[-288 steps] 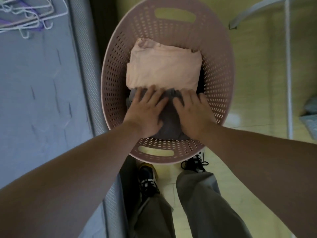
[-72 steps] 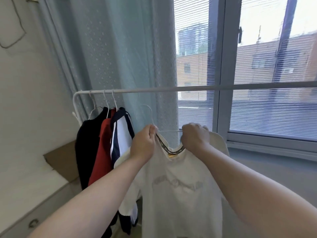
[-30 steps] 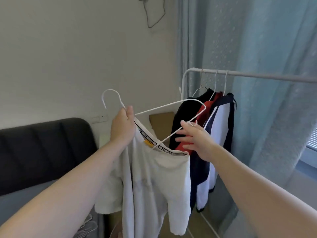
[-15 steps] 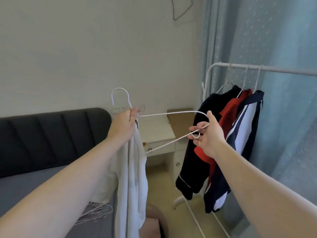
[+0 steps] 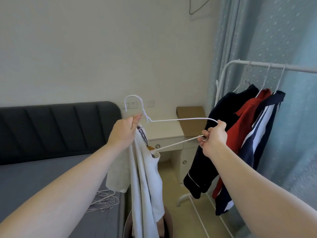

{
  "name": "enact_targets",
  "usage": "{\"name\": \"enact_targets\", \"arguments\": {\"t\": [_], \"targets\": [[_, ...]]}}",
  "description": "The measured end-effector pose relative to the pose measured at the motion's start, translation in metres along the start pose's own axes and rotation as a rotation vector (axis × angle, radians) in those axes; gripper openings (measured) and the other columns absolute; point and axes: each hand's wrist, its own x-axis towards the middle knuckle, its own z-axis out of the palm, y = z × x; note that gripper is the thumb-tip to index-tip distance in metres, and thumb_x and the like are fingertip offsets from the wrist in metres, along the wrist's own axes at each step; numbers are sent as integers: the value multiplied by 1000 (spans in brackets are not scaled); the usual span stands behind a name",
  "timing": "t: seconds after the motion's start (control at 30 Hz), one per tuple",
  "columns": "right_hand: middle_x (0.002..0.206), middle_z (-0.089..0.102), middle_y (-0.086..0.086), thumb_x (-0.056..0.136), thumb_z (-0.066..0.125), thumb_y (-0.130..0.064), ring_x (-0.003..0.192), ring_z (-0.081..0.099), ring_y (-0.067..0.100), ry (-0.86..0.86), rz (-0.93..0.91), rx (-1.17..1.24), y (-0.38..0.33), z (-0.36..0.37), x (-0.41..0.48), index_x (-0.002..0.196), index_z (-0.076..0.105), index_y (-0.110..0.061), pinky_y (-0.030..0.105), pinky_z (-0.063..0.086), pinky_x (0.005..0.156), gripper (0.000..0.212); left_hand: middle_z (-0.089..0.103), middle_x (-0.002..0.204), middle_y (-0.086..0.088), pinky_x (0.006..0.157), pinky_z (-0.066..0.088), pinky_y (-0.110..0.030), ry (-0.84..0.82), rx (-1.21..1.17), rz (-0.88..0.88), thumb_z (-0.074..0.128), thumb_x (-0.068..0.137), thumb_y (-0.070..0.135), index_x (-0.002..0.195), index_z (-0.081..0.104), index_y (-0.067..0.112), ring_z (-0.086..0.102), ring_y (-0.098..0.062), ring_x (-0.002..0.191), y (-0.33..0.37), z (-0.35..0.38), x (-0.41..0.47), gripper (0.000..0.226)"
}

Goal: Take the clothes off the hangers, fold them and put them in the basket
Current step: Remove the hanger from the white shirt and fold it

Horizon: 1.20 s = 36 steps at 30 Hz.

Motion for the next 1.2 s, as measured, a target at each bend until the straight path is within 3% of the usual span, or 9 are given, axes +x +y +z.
{"name": "enact_targets", "arguments": {"t": [0.07, 0.2, 0.37, 0.57, 0.73, 0.8, 0.93, 1.13, 1.2], "targets": [[44, 40, -4, 90, 40, -51, 37, 35, 17, 61, 27, 61, 2, -9, 3, 67, 37, -19, 24, 29, 50, 39, 71, 85, -8, 77, 52, -41, 66, 9, -40, 11, 90, 74, 113, 69, 14, 65, -23, 81, -14, -4, -3, 86], [65, 50, 0, 88, 36, -53, 53, 38, 19, 166, 111, 116, 12, -28, 16, 78, 46, -16, 22, 33, 51, 40, 59, 69, 9, 68, 46, -35, 167, 130, -177, 23, 104, 49, 108, 69, 23, 61, -21, 76, -33, -13, -9, 53], [84, 61, 2, 92, 32, -55, 56, 42, 20, 308, 170, 160, 39, -33, 15, 96, 56, -15, 23, 37, 54, 47, 61, 69, -3, 61, 47, -37, 172, 474, -266, 14, 104, 50, 88, 59, 14, 58, -28, 64, -51, -22, -19, 60], [88, 62, 0, 96, 28, -55, 81, 57, 23, 386, 303, 287, 88, -26, 5, 110, 55, -20, 26, 48, 76, 46, 54, 62, -2, 50, 33, -28, 44, 675, -464, 11, 104, 48, 83, 55, 14, 46, -19, 52, -99, -45, -35, 60], [82, 58, 4, 95, 24, -49, 62, 49, 22, 363, 368, 250, 146, -11, 12, 113, 55, -11, 25, 35, 53, 53, 57, 69, -3, 52, 35, -28, -135, 671, -595, 14, 105, 44, 79, 58, 14, 50, -19, 59, -141, -54, -45, 59], [76, 50, 7, 97, 22, -46, 56, 46, 21, 330, 362, 174, 173, 4, 10, 100, 52, -7, 24, 32, 49, 49, 61, 74, -5, 57, 41, -29, -233, 630, -675, 23, 103, 42, 79, 62, 12, 56, -22, 65, -166, -61, -51, 55], [78, 48, 9, 101, 25, -42, 62, 48, 23, 291, 338, 79, 222, 39, -1, 100, 47, -9, 29, 43, 53, 40, 65, 86, 0, 65, 45, -29, -451, 558, -705, 41, 94, 54, 80, 62, 16, 61, -23, 77, -214, -76, -70, 46], [75, 50, 9, 104, 25, -50, 60, 49, 25, 341, 346, -177, 294, 81, -19, 110, 54, -6, 44, 55, 83, 53, 60, 91, -1, 77, 46, -32, -711, 446, -875, 58, 78, 68, 87, 62, 13, 62, -27, 97, -262, -90, -101, 56], [74, 54, 10, 105, 24, -49, 57, 54, 28, 318, 366, -277, 316, 90, -18, 108, 52, -3, 42, 59, 68, 54, 58, 84, 0, 74, 44, -31, -731, 399, -936, 61, 75, 70, 88, 64, 12, 63, -27, 96, -280, -92, -111, 59]]}}
